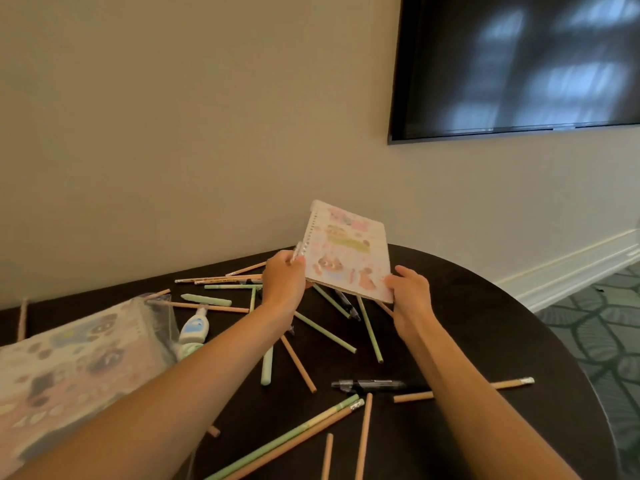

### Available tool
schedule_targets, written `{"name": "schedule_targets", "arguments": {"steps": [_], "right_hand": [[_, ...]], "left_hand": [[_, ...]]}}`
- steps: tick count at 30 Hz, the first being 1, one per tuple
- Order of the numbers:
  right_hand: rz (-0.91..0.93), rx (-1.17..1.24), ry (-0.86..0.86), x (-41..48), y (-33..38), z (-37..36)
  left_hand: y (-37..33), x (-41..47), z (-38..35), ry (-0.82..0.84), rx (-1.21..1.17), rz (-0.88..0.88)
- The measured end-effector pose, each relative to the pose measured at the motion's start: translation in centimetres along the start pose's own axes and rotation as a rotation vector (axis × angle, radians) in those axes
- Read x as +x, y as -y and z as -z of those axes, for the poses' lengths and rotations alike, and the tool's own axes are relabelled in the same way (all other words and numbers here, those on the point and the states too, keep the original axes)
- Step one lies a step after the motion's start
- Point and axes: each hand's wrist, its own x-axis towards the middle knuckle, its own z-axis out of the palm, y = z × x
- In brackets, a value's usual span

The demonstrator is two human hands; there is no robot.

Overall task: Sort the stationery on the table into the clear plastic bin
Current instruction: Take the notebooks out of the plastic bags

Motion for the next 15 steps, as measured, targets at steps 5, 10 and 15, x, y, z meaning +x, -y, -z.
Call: {"name": "schedule_targets", "arguments": {"steps": [5,10,15], "right_hand": [[-0.054,0.356,0.274,-5.9,0.7,-1.4],[-0.096,0.426,0.33,-11.2,1.0,-2.6],[-0.099,0.454,0.292,-17.2,-0.4,-4.5]], "left_hand": [[-2.3,-4.5,6.4,0.0,-0.047,-0.067],[-2.0,-8.7,13.1,-0.049,-0.062,-0.024],[-2.1,-12.9,17.2,-0.06,-0.372,0.132]]}}
